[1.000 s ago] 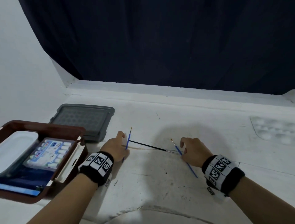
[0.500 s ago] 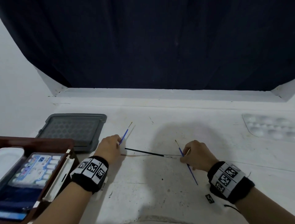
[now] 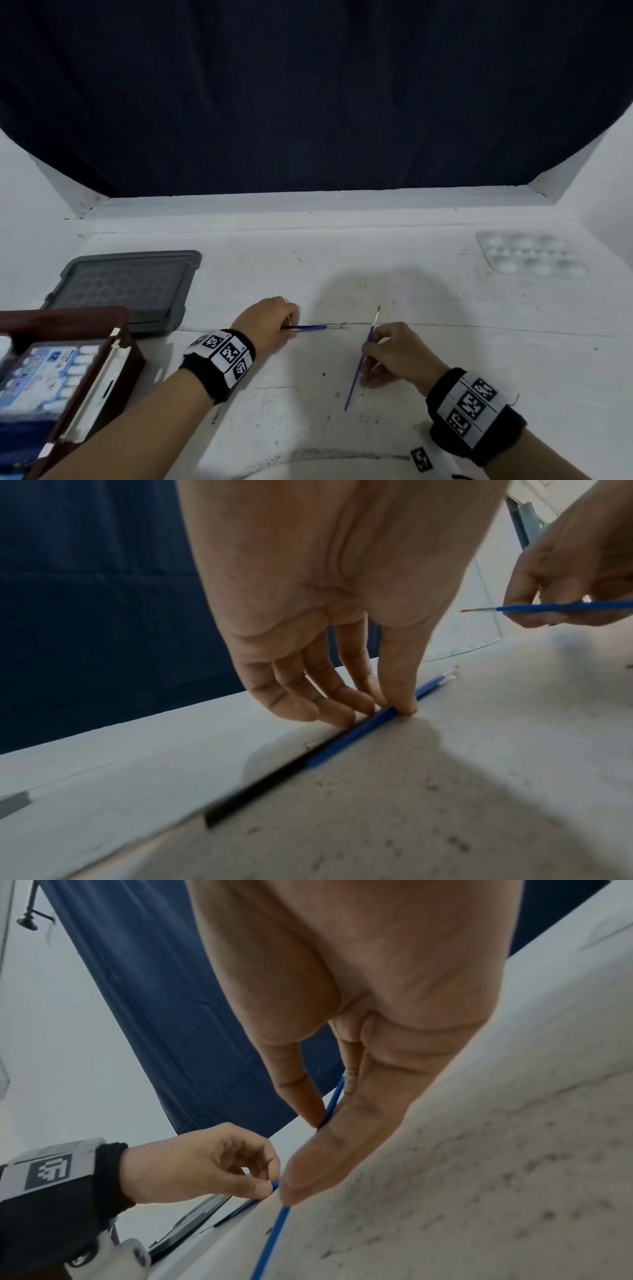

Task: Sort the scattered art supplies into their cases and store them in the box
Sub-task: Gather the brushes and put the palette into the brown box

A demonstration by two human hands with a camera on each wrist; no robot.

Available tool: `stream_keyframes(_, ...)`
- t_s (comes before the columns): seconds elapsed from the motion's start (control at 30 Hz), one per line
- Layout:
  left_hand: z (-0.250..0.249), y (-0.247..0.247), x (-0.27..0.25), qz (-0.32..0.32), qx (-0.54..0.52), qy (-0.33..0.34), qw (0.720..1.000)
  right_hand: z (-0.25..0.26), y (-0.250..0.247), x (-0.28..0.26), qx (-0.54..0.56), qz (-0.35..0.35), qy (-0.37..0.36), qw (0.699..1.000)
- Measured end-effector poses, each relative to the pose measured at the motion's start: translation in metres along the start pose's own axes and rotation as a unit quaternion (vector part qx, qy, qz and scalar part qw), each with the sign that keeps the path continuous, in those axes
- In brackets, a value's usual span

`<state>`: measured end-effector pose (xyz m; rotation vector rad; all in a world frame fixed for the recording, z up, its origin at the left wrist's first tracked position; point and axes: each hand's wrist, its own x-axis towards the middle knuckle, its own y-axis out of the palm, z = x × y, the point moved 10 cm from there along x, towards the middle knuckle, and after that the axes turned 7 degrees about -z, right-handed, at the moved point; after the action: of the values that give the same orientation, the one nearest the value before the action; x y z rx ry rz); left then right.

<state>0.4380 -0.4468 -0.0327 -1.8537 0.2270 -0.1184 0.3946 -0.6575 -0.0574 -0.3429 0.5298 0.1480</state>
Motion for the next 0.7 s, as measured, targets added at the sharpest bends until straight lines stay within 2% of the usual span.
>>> stream_keyframes(0.17,-0.007,0.014,-0.008,0.047,0.017,-0.018,0.999,-0.009,0.019,-0.007,0.011,0.038,0.018,0.999)
stream_keyframes(0.37,-0.039,0.032,-0.029,0.112,0.09,0.015,0.99,-0.01,0.037,-0.003,0.016,0.034,0.019,0.999)
stream_keyframes(0.53,-0.047,0.042,-0.048,0.109,0.042,-0.019,0.993,-0.007,0.047,0.001,0.013,0.035,0.001,0.999)
stream_keyframes(0.7,-0.052,0.049,-0.055,0.101,-0.049,-0.074,0.991,-0.005,0.052,0.0,0.003,0.035,-0.017,0.999)
